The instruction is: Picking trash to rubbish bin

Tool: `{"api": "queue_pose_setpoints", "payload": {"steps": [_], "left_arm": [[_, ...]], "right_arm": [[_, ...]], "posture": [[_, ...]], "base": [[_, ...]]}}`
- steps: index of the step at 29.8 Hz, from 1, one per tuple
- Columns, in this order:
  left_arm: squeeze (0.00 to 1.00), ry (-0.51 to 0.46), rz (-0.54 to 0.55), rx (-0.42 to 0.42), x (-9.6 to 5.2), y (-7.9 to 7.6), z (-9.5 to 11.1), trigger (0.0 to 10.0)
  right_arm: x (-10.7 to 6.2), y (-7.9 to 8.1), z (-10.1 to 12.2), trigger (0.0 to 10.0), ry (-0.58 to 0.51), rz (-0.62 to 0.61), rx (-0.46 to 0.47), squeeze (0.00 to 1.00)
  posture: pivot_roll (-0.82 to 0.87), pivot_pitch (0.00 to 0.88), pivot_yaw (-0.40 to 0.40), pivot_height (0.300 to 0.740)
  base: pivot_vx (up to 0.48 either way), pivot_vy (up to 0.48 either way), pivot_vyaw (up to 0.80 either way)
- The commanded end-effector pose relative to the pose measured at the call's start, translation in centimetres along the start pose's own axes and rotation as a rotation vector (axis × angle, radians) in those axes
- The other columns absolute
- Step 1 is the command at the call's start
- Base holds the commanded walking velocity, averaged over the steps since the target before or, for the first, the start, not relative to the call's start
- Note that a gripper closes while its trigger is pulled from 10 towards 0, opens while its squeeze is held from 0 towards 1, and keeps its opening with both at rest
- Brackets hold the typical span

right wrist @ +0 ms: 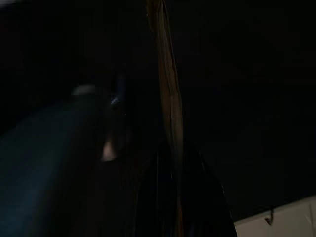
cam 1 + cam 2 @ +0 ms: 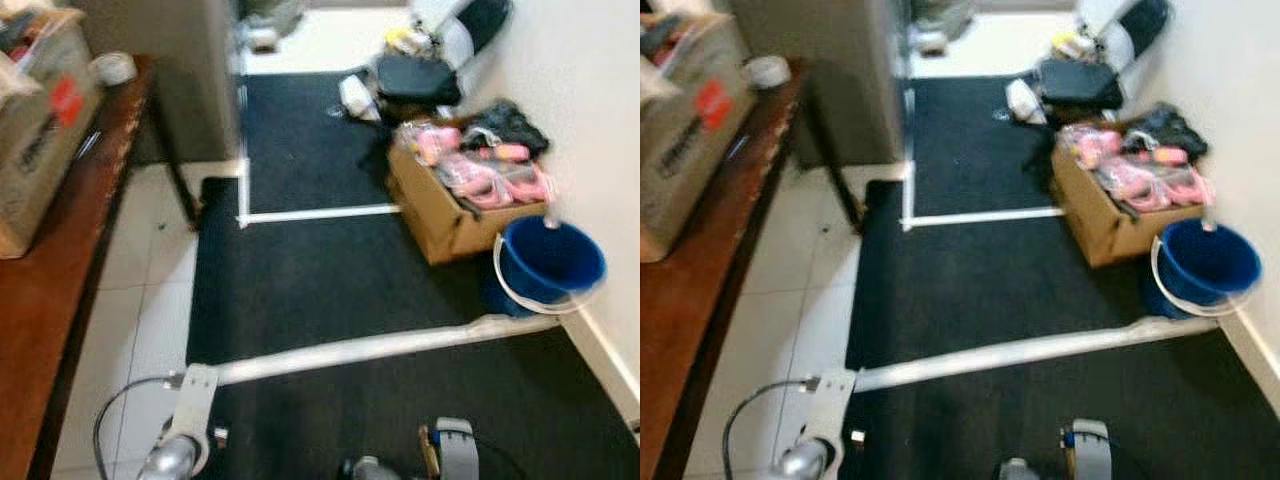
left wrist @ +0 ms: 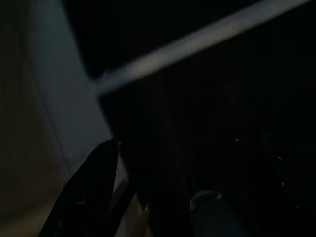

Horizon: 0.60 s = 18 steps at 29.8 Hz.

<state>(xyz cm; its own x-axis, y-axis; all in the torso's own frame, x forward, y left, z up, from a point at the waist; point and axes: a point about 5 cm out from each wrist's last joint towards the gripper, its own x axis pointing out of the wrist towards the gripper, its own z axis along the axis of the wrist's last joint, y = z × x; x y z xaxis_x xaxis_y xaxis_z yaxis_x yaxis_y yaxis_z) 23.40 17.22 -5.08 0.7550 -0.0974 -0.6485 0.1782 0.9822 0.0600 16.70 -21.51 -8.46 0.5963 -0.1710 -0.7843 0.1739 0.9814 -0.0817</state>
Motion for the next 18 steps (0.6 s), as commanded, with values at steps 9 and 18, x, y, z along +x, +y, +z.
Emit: {"api": "queue_pose_setpoints", "payload": {"steps": [9,18], "left_arm": [[0.00,0.058,-0.012,0.007,-0.39,-0.18,-1.54,10.0],[0.00,0.053,-0.012,0.019,-0.40,-0.19,-1.51,10.0]], "right_arm": [[-0.24,-0.20,-1.22,10.0,0.045,-0.011,0.019,0.00],[-0.28,-0.36,-1.35,10.0,0.051,-0.011,0.014,0.00]], "posture": [[0.04,0.167,0.038,0.740],[0.04,0.167,0.037,0.740]], "base": [[0.000,0.000,-0.80],[0.000,0.000,-0.80]]}}
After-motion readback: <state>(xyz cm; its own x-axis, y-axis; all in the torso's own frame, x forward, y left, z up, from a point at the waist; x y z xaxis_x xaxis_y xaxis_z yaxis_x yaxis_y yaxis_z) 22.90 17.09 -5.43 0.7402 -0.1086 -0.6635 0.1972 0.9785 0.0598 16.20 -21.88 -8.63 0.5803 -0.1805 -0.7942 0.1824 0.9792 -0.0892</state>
